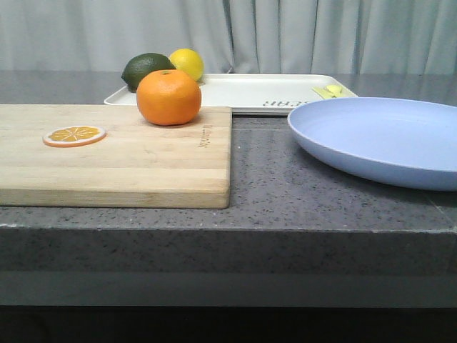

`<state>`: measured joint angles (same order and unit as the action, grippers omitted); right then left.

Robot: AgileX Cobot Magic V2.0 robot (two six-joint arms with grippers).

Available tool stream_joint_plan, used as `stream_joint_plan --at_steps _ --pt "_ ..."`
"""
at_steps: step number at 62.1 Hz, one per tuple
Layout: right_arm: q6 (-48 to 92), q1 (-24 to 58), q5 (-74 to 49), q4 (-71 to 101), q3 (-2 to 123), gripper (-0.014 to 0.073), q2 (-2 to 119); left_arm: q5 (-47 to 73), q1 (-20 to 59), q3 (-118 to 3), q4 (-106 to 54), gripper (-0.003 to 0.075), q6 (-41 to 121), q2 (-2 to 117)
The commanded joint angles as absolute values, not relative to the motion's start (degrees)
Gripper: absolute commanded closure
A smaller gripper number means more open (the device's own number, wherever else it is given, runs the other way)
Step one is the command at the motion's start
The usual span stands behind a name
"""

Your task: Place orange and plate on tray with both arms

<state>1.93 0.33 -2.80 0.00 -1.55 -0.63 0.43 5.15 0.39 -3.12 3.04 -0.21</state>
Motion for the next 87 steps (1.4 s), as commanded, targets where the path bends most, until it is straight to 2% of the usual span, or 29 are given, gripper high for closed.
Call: stream_joint_plan --at_steps 1,30,52,59,72,87 --pt "2.49 0.37 2.16 -0.79 -0.18 0.0661 -1.66 -3.79 5.64 1.98 -3.15 0.0740 2.74 -1.29" --pt "2.49 0.37 2.16 -0.79 -0.18 0.0661 -1.66 -3.79 5.64 1.98 -3.15 0.0740 2.74 -1.29" --pt "2.49 0.34 4.93 0.37 1.33 0.0661 -1.66 -9.12 5.64 1.04 -3.15 0.0740 2.74 -1.29" --pt "2.49 0.34 0.91 0.44 5.97 0.0661 -1.66 -6.88 5.64 -3.43 -3.15 0.0740 2.74 -1.05" --pt "2.49 0.34 -9.30 0.44 17.84 0.0661 0.63 4.15 5.64 -17.47 -5.82 0.0740 2.74 0.40" --pt "2.49 0.34 -21.22 0.44 31.61 0.0661 12.10 21.31 5.64 -35.65 -5.82 0.0740 2.74 11.65"
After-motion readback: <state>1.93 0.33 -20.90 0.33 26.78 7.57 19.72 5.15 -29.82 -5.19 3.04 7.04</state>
